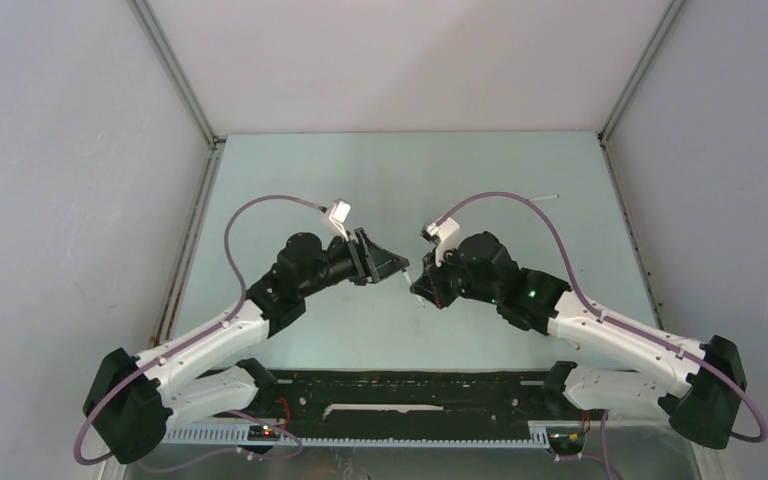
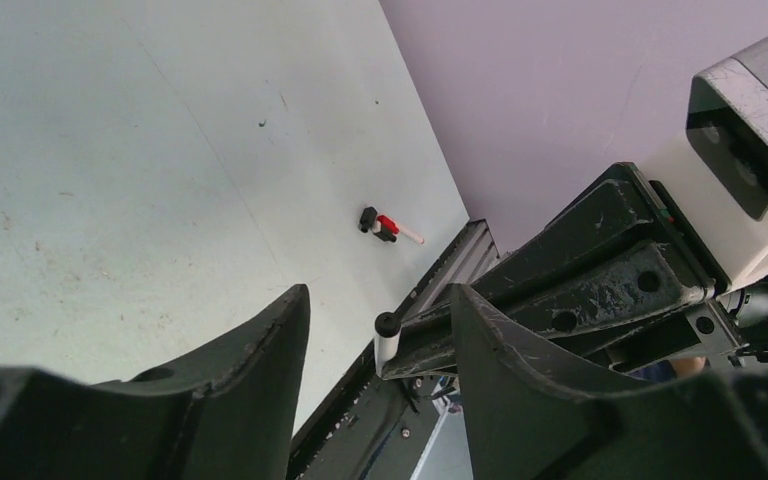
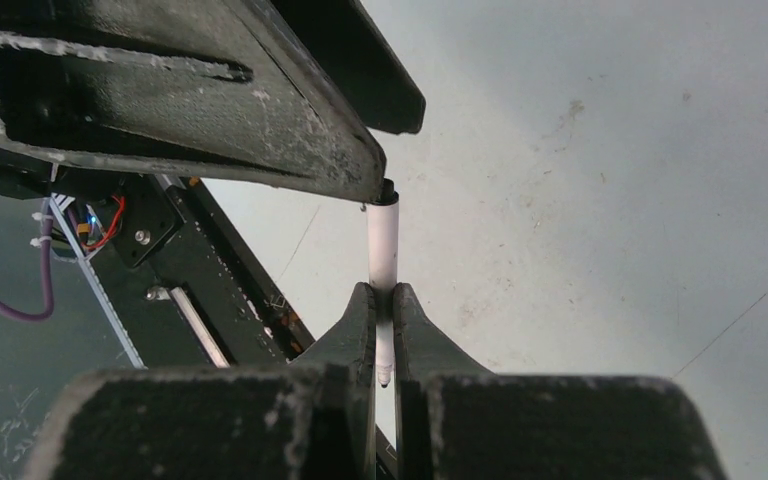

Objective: Insert the pens into the pen caps

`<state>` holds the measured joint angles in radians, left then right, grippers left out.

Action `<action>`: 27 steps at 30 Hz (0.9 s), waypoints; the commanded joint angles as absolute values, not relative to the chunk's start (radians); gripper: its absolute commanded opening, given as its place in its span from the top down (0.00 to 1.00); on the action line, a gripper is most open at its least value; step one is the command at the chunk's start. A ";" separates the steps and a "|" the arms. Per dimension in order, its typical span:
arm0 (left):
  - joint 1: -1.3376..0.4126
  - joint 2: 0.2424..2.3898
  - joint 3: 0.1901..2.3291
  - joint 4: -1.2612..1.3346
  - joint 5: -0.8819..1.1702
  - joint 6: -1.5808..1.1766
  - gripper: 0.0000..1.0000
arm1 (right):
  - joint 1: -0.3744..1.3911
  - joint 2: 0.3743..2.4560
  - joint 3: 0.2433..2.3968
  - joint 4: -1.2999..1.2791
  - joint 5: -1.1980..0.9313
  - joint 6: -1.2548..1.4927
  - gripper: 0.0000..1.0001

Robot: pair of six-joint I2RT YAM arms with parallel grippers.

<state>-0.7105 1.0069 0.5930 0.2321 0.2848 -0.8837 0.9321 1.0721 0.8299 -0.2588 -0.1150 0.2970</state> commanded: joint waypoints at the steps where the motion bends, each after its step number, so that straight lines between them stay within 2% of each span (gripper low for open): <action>1: -0.729 1.018 0.633 0.281 0.318 -0.910 0.45 | 0.955 1.078 0.876 -0.230 -0.069 0.267 1.00; 20: -0.742 1.039 0.661 0.157 0.331 -0.914 0.61 | 0.996 1.119 0.917 -0.224 0.000 0.253 1.00; 23: -0.742 1.036 0.661 0.154 0.330 -0.917 0.66 | 1.000 1.126 0.924 -0.232 0.000 0.249 1.00; 27: -0.741 1.031 0.661 0.151 0.324 -0.916 0.67 | 1.004 1.138 0.931 -0.241 0.024 0.241 1.00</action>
